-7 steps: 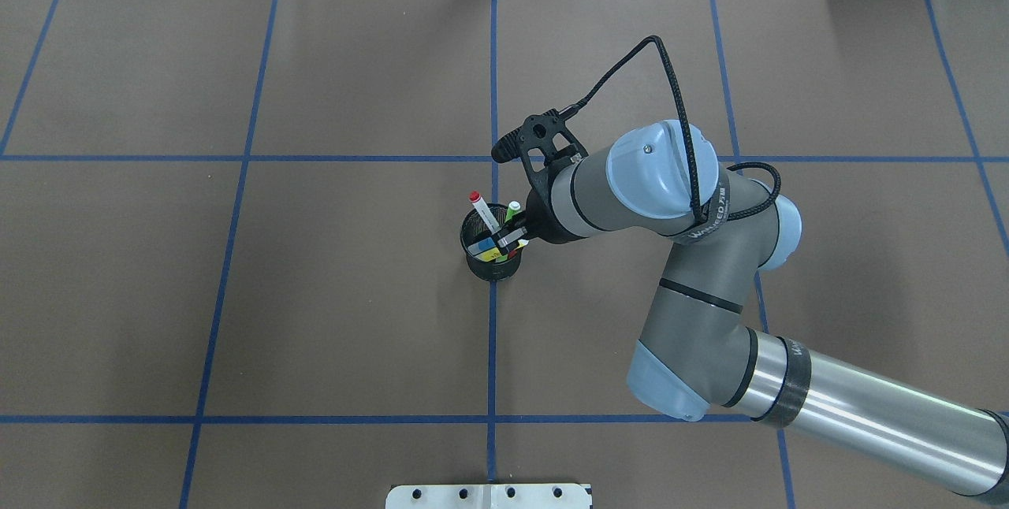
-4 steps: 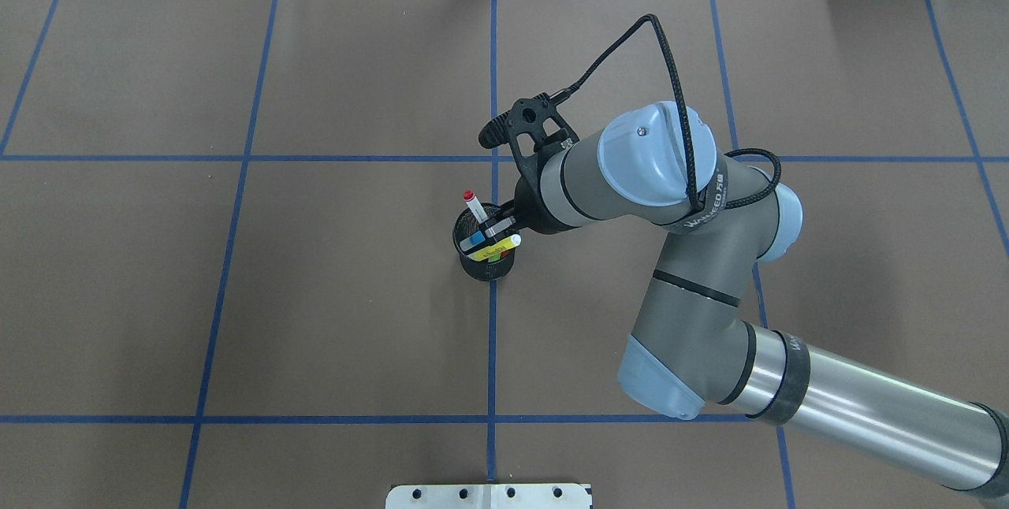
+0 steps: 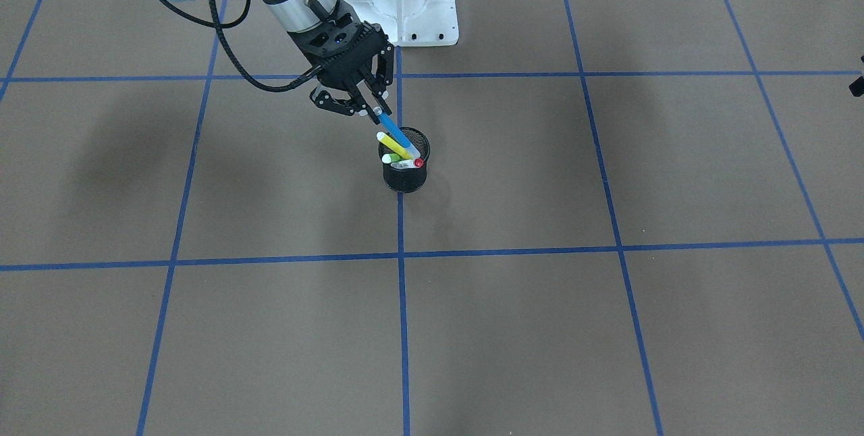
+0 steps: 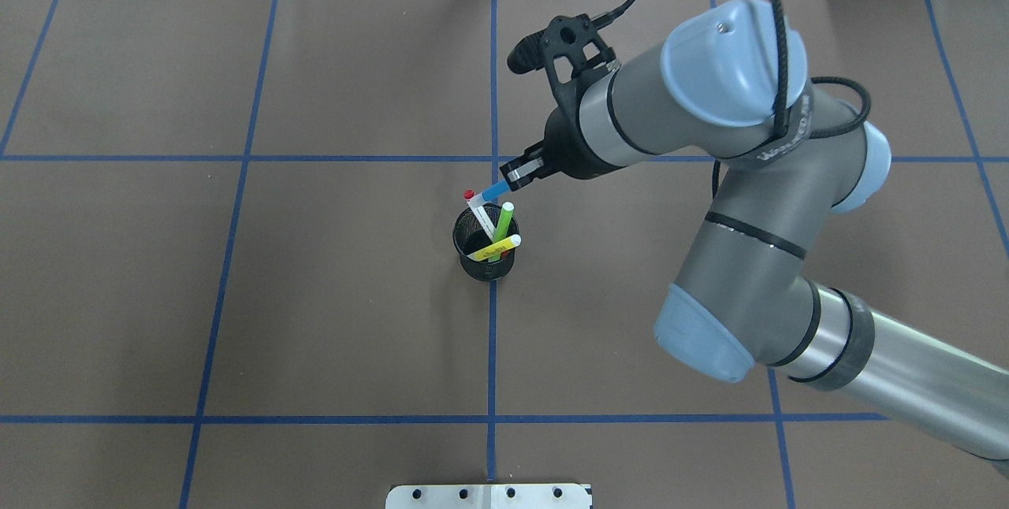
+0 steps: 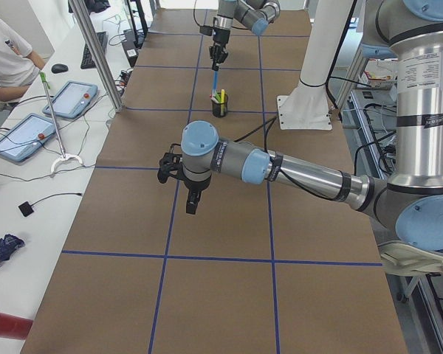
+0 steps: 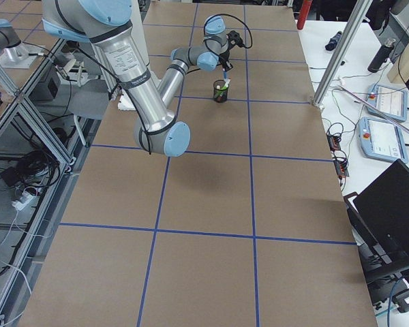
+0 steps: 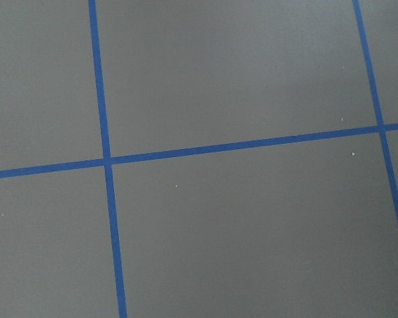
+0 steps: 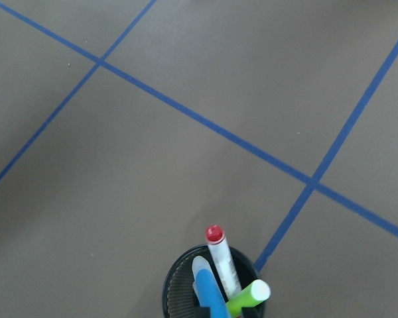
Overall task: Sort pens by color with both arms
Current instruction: 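Carry the blue marker farther from the robot and lay it down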
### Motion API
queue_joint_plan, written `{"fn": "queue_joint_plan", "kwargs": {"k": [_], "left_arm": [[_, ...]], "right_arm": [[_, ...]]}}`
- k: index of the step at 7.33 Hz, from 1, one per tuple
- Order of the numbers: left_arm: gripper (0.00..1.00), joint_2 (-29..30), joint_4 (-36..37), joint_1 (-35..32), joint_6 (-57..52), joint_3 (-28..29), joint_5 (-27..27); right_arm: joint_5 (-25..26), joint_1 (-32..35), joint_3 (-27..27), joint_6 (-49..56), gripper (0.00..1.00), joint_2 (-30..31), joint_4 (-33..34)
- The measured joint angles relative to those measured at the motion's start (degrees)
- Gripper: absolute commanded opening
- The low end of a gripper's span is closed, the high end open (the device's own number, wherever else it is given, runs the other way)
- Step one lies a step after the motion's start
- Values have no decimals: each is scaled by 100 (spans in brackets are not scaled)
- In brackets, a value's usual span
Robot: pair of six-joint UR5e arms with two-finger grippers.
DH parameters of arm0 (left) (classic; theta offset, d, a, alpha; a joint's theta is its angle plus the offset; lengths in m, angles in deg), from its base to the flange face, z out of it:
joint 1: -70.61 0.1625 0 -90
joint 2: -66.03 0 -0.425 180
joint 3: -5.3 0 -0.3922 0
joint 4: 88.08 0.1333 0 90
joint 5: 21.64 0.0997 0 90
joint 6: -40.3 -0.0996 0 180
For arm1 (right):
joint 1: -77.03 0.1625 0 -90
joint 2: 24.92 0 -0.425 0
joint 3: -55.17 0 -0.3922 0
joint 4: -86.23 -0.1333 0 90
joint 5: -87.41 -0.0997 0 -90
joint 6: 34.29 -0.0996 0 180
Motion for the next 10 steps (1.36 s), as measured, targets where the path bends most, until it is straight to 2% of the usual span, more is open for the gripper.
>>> {"fn": "queue_joint_plan", "kwargs": {"k": [2,3,5,6,8,9,10], "left_arm": [[100,6,-4,0,0,-2,0],[100,21,-5,0,0,-18,1],[100,57,-7,0,0,-62,5],[100,61,-7,0,0,-68,4],[100,67,-7,0,-2,-87,37],[100,71,-7,0,-5,-88,62],[100,76,-7,0,-10,-92,80]], "right_arm": [[-12,497,-45,-47,0,3,26],[264,655,32,-198,0,5,11],[1517,705,548,-763,0,-19,-170],[2178,672,1042,-1114,0,-85,-548],[3517,420,2645,-1992,0,-571,-1679],[4068,285,3189,-2202,0,-681,-2111],[4515,141,3439,-2432,0,-627,-2420]]}}
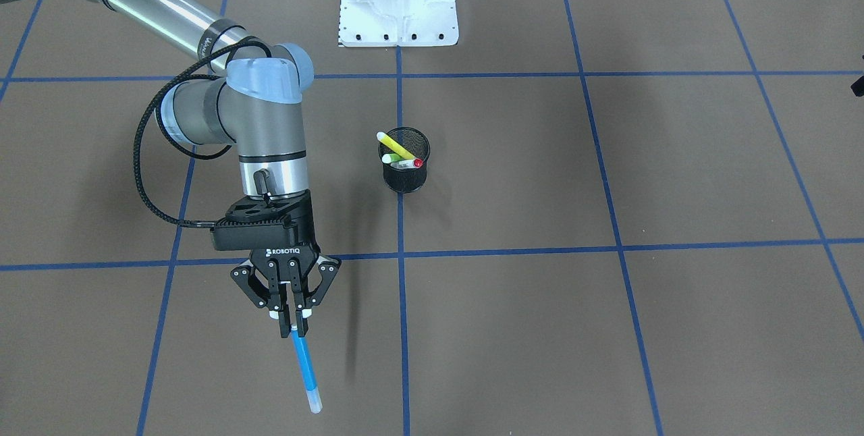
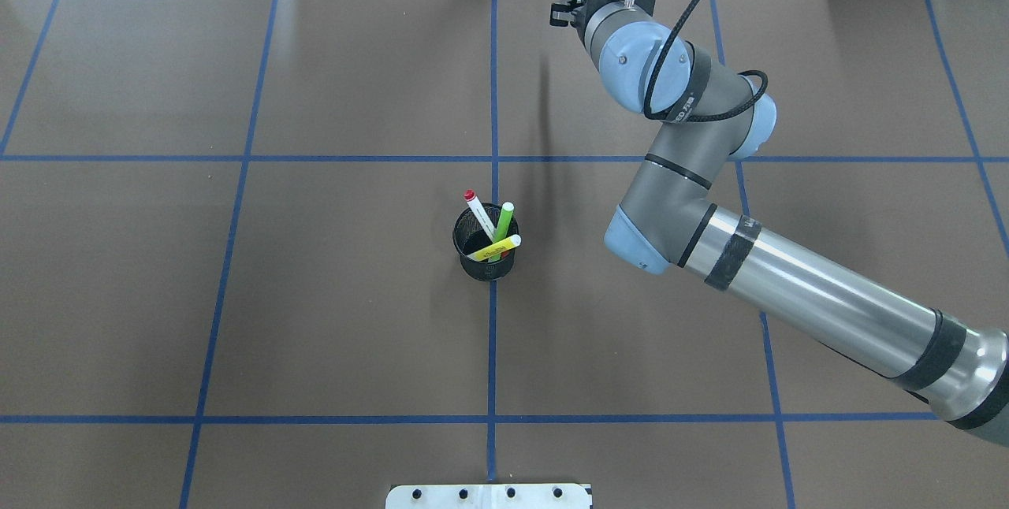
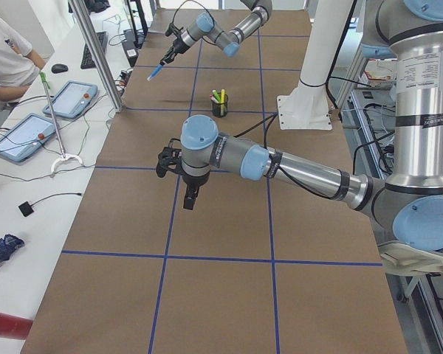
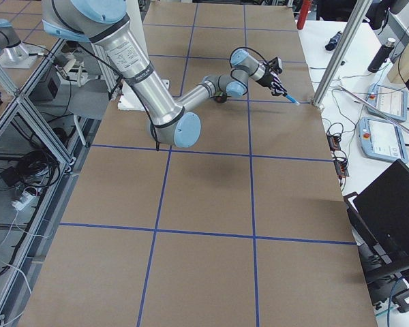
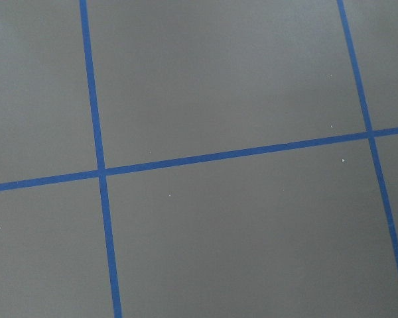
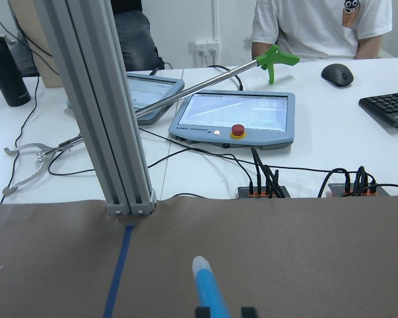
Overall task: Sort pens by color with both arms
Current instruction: 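Carry the blue marker farther from the robot and lay it down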
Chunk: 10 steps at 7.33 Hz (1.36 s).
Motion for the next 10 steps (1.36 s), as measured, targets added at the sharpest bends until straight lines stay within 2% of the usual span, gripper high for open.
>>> {"fn": "queue_joint_plan", "kwargs": {"k": [2,4,5,6,9,10], "left_arm": [[100,6,0,-6,-7,-25,14],[100,7,0,-8,-6,-47,16],[100,7,0,-9,-2,-59,17],[100,7,0,-9,0,-71,17],[100,44,0,-4,28,5,-8],[100,83,9,4,280,17,-34]], "right_arm": [[697,-345,199,-385,0,156,-312],[991,-556,310,-463,0,252,-354],[1024,-598,359,-456,25,276,-348],[1031,-619,386,-436,99,288,-344],[903,-562,291,-378,100,265,-351],[605,-450,113,-254,100,293,-348]]}}
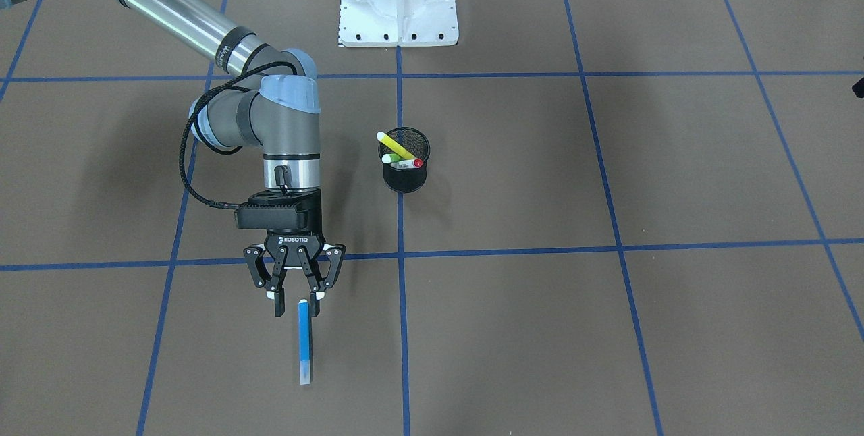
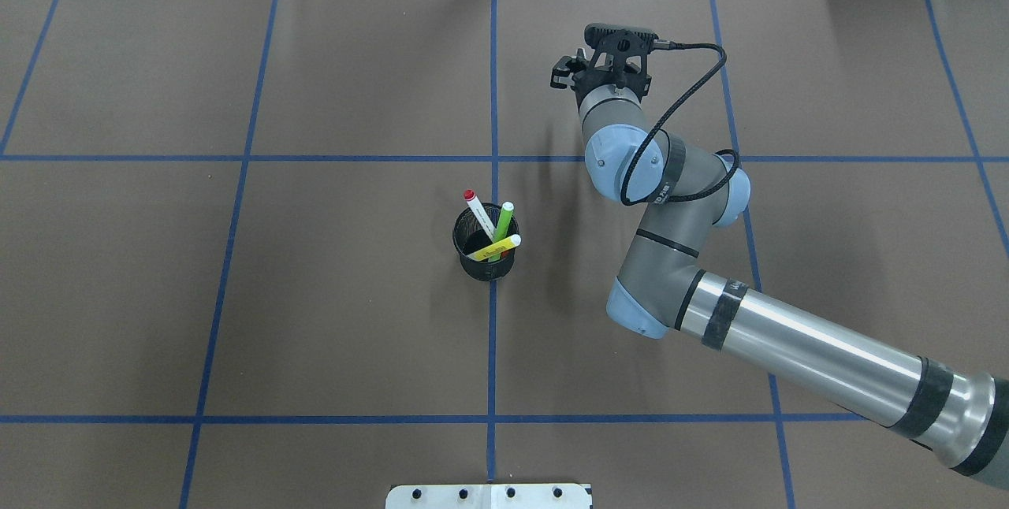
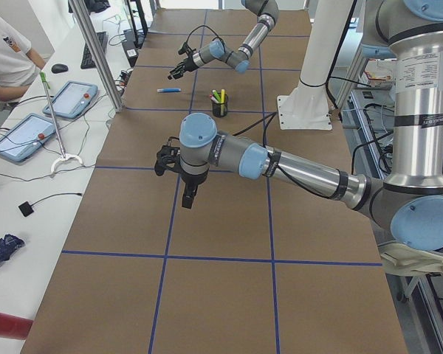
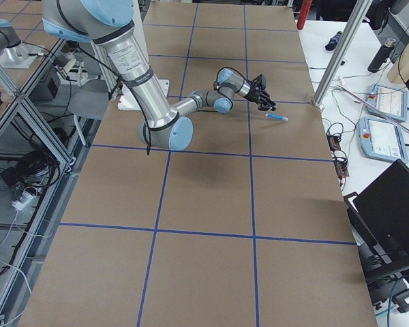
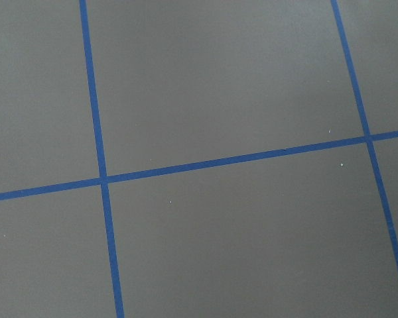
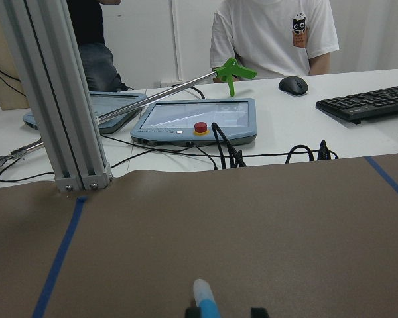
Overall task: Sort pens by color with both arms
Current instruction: 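Carry the blue marker farther from the robot and lay it down, then move the left gripper over the pen cup while the right arm draws back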
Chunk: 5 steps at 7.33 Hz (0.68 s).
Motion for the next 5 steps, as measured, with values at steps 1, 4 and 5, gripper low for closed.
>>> {"fn": "queue_joint_plan", "kwargs": {"k": [1,4,5], "left_arm": [[100,86,-4,82,590,-26,-10],[100,639,-7,855,2715,-372,-5],[99,984,1,1340,3759,-547,25]], "right_arm": [[-475,170,-280,143,100,119,9],[-2618,995,-1375,281,100,1034,17],[-3656,1451,-1626,292,100,1358,16]]}}
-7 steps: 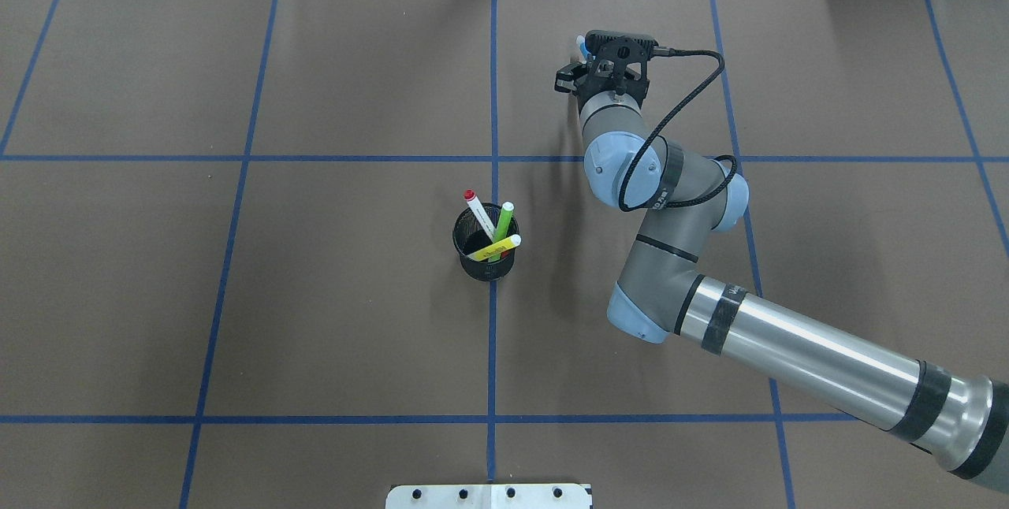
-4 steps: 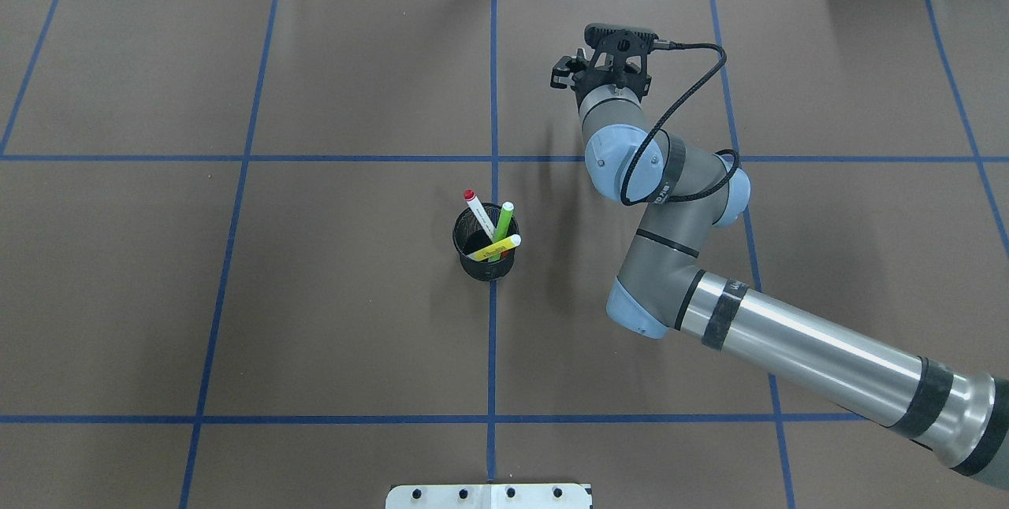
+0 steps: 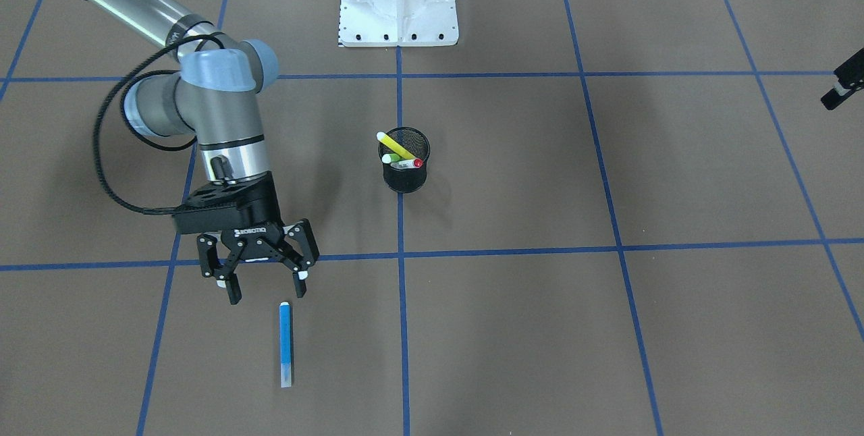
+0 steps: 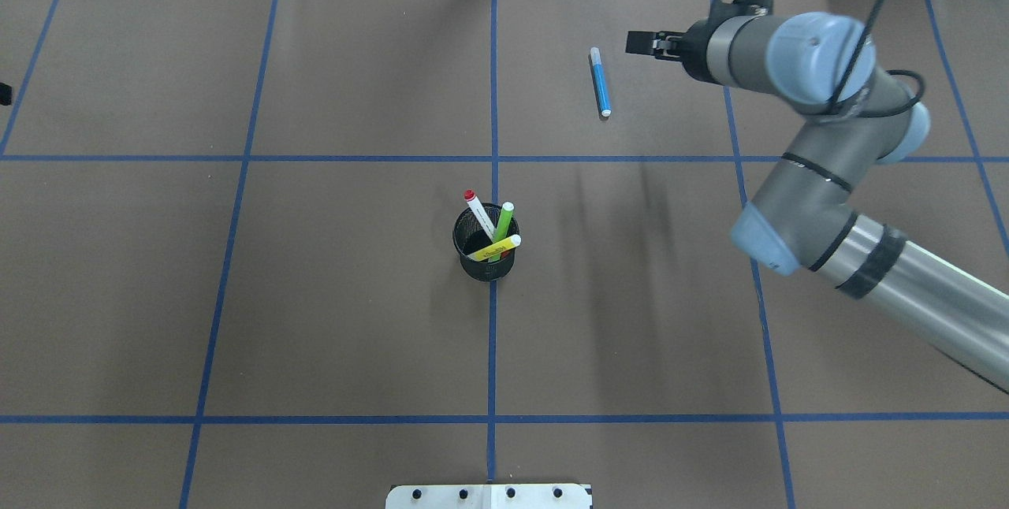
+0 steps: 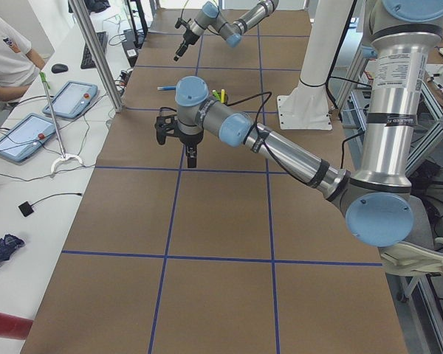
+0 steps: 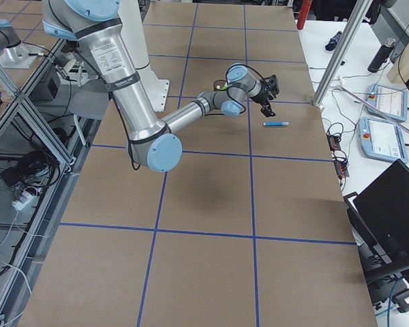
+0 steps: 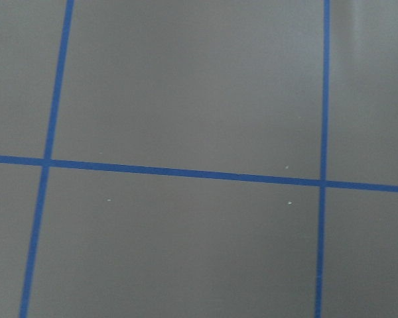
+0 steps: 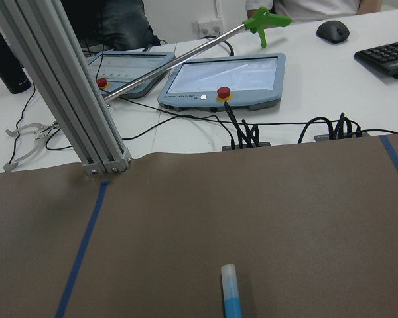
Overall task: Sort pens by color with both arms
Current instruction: 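Move the left gripper over the pen cup while the right arm draws back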
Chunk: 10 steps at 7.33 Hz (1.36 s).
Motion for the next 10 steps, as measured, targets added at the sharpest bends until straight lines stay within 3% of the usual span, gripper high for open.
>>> {"fn": "queue_joint_plan", "kwargs": {"k": [2,4,7,10], "left_arm": [[97,1053,122,1166,2081,-62,319],[96,2228,260,2207,3374,521,683],[100,3331,145,2899,3773,1807,384],[99,3946,-909,2974,4648,3021,68]], "right_arm": [[-1756,830,-113,173,100,405,5],[-2601,1204,-120,286,100,668,-4],[-2880,1251,-119,302,100,827,-37],[-2878,1234,6,328,100,791,-20]]}}
